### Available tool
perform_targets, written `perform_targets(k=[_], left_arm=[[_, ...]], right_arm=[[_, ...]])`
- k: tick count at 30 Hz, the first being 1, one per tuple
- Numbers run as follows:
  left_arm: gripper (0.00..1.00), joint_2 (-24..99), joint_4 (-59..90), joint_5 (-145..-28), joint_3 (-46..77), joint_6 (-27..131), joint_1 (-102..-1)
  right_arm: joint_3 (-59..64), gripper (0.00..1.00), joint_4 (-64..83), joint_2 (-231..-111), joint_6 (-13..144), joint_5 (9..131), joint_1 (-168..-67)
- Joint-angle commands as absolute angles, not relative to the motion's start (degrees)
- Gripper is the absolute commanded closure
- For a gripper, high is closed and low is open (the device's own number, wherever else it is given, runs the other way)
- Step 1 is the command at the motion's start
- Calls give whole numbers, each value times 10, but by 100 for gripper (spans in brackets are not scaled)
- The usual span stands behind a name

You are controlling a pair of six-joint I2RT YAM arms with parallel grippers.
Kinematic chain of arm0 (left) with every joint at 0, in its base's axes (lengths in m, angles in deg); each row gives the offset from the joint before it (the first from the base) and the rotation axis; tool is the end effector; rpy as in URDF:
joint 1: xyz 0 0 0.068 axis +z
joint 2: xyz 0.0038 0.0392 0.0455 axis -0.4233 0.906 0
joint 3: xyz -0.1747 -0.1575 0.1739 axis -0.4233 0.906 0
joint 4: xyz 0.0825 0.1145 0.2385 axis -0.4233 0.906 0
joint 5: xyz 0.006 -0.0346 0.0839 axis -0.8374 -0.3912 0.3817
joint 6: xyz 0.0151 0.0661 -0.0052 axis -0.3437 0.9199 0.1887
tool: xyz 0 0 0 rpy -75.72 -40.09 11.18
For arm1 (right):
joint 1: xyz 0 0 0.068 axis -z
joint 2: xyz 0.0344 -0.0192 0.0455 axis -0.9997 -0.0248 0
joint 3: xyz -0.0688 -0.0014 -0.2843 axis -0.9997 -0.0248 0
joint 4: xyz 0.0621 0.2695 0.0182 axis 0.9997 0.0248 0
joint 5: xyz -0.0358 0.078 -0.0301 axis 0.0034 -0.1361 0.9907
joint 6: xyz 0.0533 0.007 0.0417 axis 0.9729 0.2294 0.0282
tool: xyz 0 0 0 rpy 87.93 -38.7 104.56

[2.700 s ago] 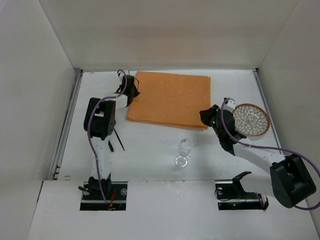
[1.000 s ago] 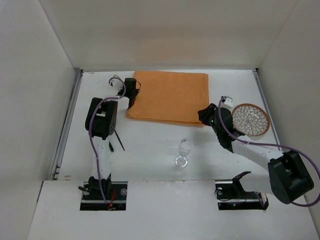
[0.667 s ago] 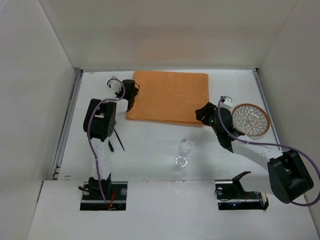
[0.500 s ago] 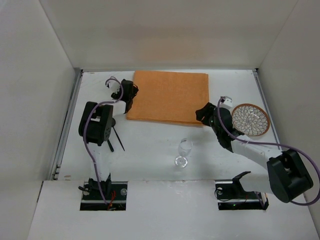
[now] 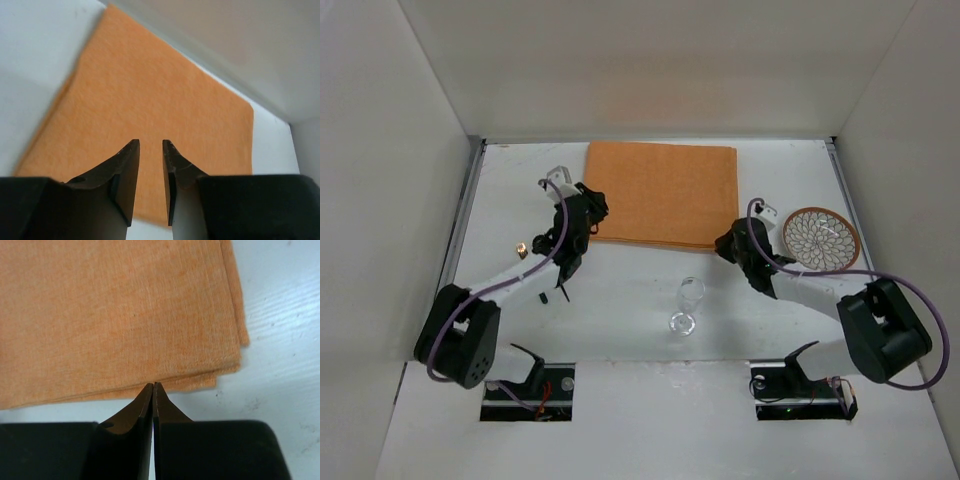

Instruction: Set the dinner table for one person

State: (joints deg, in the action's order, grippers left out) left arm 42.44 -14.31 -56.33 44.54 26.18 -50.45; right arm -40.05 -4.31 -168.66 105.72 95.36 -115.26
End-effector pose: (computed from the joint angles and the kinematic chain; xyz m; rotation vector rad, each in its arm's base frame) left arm 0.3161 -0.1275 0.2721 -0.4675 1.6131 -0.5187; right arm 0.2730 0.1190 0.1804 0.5477 2.0652 0.4428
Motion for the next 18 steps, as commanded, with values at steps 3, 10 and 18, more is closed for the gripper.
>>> perform_targets(k=[3, 10, 18], left_arm=[[78, 341, -161, -566, 549, 269, -555], [72, 237, -132, -603, 618, 267, -551], [60, 204, -187, -594, 690, 260, -549]], right_arm=[[-407, 93, -30, -1703, 1127, 970, -1197], [-383, 93, -33, -1779, 1180, 981, -1223], [-328, 93, -18, -1845, 1214, 989, -1216]])
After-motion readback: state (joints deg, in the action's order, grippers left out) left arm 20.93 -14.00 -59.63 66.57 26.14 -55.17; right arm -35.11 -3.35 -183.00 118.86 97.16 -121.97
